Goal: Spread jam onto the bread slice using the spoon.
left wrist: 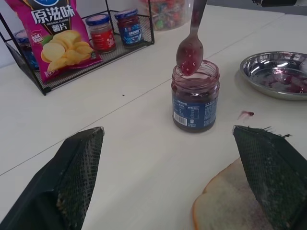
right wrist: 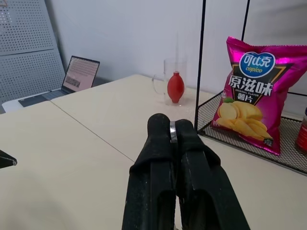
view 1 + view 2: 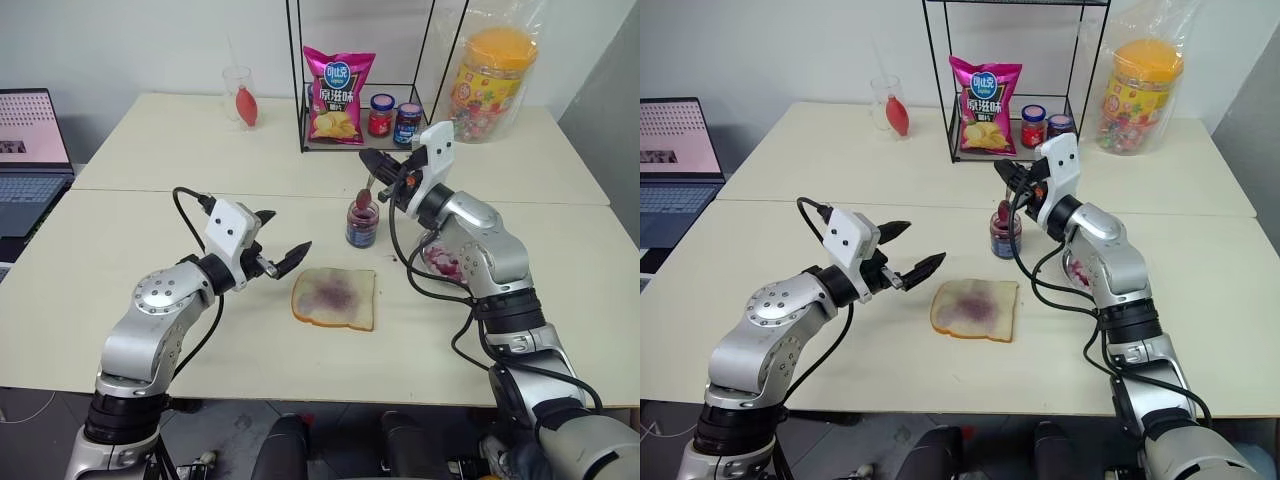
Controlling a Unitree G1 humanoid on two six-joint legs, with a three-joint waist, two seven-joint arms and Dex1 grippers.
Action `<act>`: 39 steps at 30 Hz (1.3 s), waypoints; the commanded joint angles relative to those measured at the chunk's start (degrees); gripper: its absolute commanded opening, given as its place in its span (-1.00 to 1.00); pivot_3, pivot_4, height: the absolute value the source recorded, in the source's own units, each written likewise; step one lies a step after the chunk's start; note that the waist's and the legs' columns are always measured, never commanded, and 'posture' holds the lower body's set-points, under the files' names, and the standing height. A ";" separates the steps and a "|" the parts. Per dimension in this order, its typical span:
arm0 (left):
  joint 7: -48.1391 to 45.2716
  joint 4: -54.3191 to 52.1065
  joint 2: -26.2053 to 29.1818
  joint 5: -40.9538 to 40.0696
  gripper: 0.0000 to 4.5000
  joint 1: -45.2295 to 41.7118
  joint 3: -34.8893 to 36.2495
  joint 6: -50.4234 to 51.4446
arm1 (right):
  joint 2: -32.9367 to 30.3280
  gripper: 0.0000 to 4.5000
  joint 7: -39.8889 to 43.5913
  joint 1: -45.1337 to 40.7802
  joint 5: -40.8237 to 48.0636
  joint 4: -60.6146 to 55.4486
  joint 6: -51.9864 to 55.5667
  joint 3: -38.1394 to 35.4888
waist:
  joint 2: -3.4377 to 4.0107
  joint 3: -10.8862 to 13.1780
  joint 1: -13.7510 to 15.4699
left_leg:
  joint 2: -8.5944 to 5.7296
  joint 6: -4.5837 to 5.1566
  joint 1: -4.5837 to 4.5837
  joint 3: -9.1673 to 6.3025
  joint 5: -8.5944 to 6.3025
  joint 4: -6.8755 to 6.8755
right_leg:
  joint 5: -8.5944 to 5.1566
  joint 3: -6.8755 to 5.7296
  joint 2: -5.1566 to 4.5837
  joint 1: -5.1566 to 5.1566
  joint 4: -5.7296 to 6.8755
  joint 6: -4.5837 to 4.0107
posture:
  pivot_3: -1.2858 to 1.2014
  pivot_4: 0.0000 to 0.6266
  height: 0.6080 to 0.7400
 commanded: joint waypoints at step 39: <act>-1.29 2.39 -1.38 2.48 1.00 -2.43 -2.30 -3.92 | 9.10 -0.99 -8.06 -0.67 8.33 2.31 16.62 -14.28 | 0.00 0.00 -0.12 | 0.00 -0.04 0.01 0.04 0.03 0.06 | -0.05 0.08 0.04 -0.34 0.70 -0.07 | 0.03 -0.52 1.00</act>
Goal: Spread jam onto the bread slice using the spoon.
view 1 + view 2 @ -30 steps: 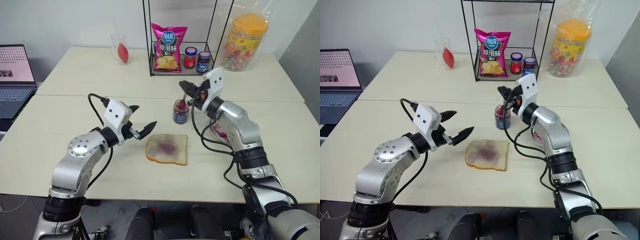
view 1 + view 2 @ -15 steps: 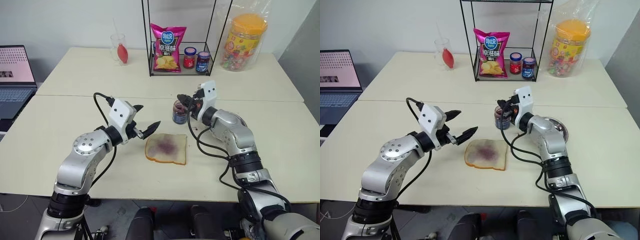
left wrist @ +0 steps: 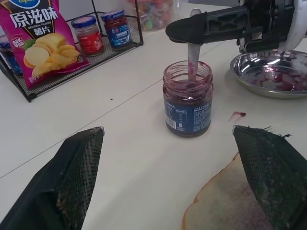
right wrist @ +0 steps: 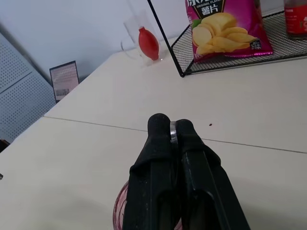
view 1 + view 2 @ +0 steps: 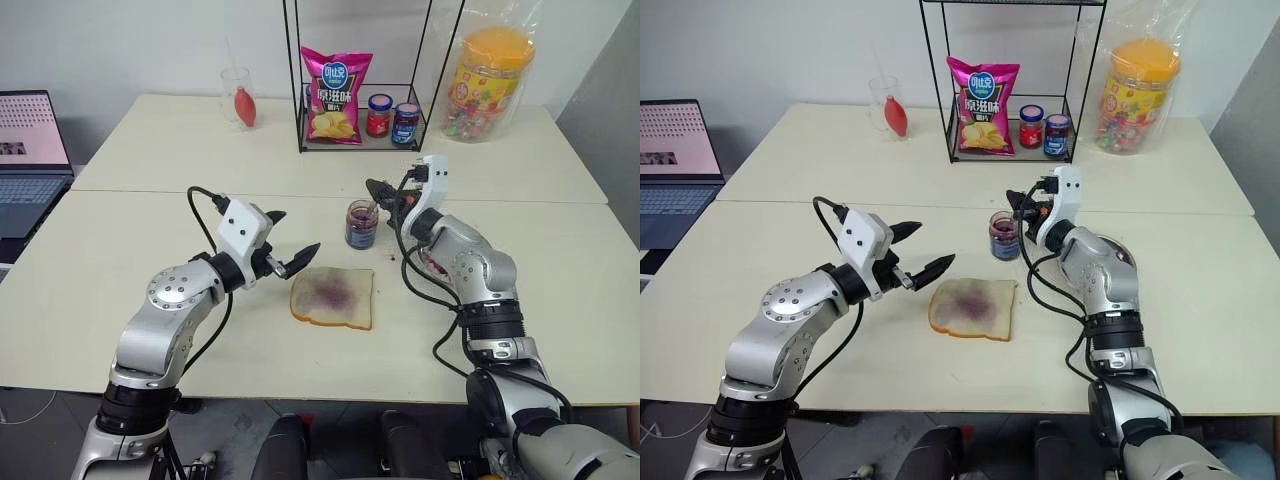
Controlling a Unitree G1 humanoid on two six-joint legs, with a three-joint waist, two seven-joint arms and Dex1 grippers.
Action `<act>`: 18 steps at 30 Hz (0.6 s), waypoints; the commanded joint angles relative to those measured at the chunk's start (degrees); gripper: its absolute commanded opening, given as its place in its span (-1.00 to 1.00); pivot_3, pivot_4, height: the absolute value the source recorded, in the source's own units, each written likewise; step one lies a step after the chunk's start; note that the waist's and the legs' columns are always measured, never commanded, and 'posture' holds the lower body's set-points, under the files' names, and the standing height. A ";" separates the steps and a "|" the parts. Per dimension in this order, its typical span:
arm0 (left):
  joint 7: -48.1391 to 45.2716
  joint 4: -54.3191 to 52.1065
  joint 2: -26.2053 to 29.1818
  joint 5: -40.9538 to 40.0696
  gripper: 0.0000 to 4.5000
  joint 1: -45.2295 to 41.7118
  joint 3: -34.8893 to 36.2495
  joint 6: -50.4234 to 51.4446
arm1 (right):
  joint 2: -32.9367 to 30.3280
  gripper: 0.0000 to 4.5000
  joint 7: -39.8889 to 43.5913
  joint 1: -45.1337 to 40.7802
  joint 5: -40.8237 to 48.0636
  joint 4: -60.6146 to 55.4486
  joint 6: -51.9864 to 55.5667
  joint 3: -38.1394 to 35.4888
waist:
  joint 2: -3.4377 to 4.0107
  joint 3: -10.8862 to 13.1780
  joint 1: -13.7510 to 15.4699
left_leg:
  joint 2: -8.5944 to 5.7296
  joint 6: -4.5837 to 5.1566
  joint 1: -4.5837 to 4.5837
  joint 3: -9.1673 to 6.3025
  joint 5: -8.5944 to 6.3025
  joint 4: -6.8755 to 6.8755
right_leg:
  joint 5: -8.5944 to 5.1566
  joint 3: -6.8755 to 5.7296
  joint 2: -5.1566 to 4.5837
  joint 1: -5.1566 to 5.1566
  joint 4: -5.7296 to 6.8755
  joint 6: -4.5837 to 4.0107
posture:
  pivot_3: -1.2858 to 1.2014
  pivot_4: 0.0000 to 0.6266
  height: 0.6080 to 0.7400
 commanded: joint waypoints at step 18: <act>-0.64 -0.30 -0.24 0.94 1.00 -0.79 -0.39 -2.20 | 2.32 -0.99 -5.28 -3.98 8.81 -0.80 4.85 -7.86 | 0.00 0.00 -0.05 | 0.00 0.00 -0.01 0.01 0.00 -0.01 | 0.00 0.00 0.00 -0.02 0.01 0.00 | 0.03 -0.52 1.00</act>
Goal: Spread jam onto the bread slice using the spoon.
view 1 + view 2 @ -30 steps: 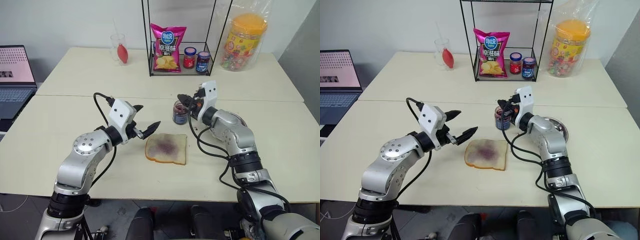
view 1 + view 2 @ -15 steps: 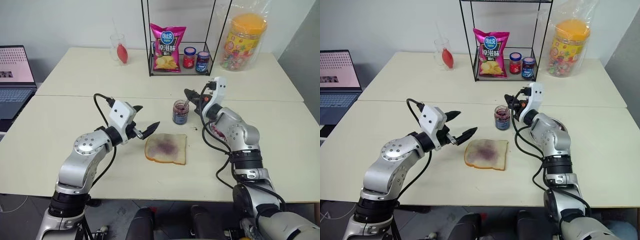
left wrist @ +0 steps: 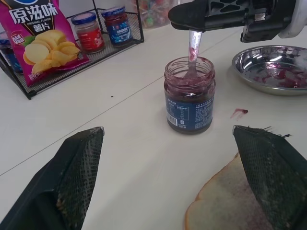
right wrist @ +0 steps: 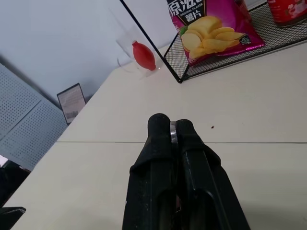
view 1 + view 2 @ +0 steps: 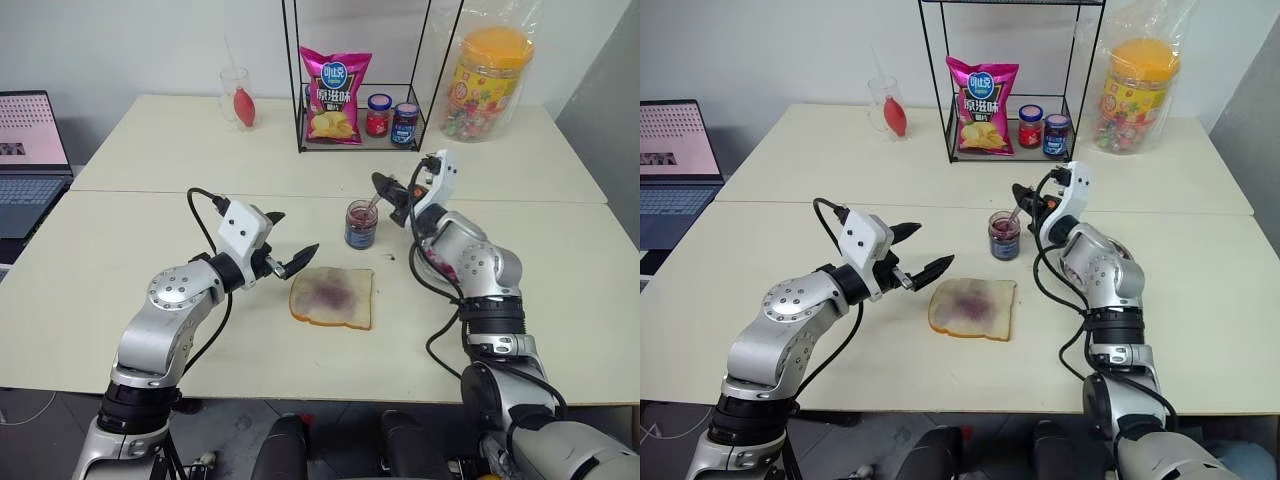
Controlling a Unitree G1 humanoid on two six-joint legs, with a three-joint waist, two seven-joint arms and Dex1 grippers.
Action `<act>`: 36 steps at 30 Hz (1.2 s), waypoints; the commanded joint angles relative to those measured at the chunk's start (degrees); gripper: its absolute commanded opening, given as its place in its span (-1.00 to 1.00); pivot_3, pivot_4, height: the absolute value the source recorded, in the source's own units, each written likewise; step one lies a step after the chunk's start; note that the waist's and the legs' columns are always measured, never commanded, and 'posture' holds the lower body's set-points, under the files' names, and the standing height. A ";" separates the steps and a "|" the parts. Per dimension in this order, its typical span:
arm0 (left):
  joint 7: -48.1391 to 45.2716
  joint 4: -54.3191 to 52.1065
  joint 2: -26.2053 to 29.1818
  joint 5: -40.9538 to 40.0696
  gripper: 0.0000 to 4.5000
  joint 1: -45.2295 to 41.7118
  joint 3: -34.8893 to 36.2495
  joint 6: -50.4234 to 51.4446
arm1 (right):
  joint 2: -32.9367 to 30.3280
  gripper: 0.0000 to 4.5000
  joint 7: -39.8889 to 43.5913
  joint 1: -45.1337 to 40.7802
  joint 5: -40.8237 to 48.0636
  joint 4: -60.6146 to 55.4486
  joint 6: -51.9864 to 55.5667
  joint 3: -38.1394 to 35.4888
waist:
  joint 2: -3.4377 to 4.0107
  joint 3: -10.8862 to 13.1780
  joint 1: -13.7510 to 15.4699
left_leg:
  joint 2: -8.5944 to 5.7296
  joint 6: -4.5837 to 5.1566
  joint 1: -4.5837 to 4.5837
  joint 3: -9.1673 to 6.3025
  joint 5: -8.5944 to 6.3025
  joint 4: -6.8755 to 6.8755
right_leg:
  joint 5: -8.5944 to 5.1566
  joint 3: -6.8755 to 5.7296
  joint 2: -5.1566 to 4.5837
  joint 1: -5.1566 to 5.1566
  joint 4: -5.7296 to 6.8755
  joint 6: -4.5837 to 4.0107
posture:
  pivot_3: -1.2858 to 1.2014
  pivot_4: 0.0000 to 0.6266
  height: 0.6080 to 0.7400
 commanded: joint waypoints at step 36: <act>-0.94 0.95 -0.84 1.13 1.00 -1.92 -0.72 -3.20 | 0.92 -0.99 -9.49 -4.28 14.79 -0.17 5.07 -11.62 | 0.00 0.00 -0.03 | 0.00 0.01 -0.33 0.04 0.00 -0.02 | 0.00 0.03 0.00 -0.38 0.05 -0.01 | 0.03 -0.52 1.00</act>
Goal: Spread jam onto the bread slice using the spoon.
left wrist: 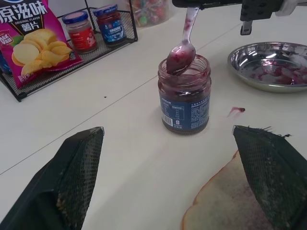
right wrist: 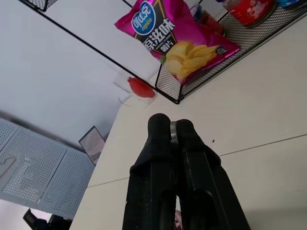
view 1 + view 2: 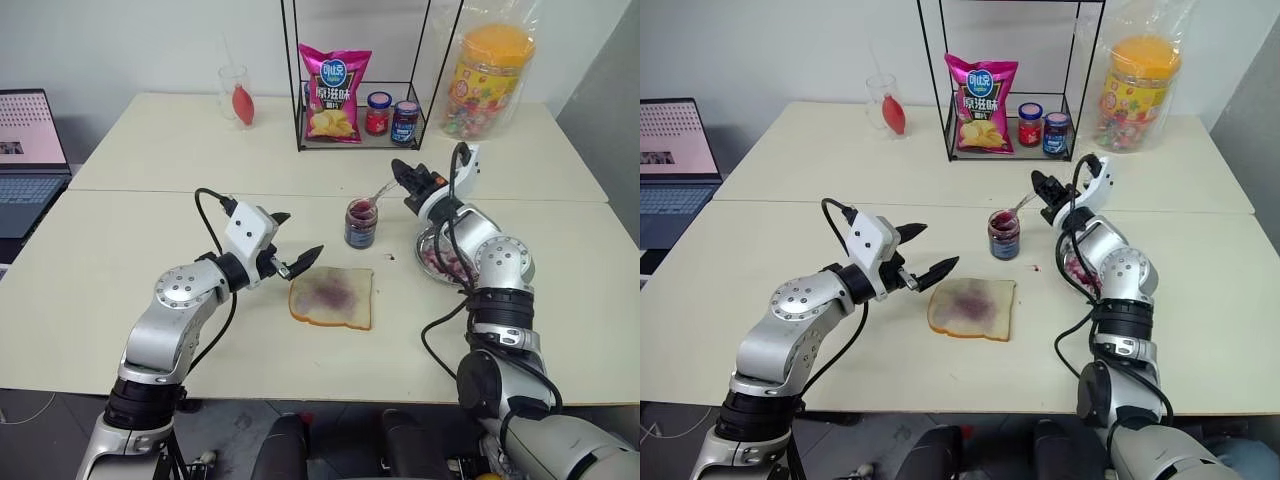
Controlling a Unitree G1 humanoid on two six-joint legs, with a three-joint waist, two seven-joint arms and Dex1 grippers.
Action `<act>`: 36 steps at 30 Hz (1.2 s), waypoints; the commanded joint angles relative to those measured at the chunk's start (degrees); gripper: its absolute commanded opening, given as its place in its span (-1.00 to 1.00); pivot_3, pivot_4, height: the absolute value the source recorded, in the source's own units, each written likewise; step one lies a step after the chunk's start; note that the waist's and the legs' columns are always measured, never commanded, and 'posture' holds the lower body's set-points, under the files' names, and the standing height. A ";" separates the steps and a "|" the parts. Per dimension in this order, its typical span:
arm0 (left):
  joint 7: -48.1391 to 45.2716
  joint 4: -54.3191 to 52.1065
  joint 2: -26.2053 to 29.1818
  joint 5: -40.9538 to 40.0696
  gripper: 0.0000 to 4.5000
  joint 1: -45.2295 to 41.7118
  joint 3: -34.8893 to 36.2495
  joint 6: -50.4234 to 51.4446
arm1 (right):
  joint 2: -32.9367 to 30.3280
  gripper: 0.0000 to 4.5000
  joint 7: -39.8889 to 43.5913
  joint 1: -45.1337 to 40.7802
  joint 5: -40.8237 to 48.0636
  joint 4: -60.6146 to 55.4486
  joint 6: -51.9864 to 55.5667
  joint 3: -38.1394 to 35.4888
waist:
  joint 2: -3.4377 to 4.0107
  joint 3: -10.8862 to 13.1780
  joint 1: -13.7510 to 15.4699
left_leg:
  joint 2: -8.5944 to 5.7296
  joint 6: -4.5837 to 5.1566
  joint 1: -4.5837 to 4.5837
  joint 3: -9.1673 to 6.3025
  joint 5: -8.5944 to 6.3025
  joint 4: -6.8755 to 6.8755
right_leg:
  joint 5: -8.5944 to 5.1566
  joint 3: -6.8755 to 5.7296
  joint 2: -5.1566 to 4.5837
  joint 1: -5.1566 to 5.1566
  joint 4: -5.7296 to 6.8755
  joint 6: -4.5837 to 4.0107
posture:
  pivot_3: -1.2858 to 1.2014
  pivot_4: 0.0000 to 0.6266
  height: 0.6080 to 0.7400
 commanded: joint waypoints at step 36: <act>-13.30 -7.83 11.80 -6.88 1.00 16.78 11.03 -2.27 | 1.51 -0.99 -5.27 6.00 14.63 -27.85 13.28 11.90 | 0.00 0.00 -1.27 | 0.11 0.01 -0.02 0.00 0.00 -0.07 | -0.05 -0.01 0.06 -0.06 -0.01 -0.07 | 0.03 -0.52 1.00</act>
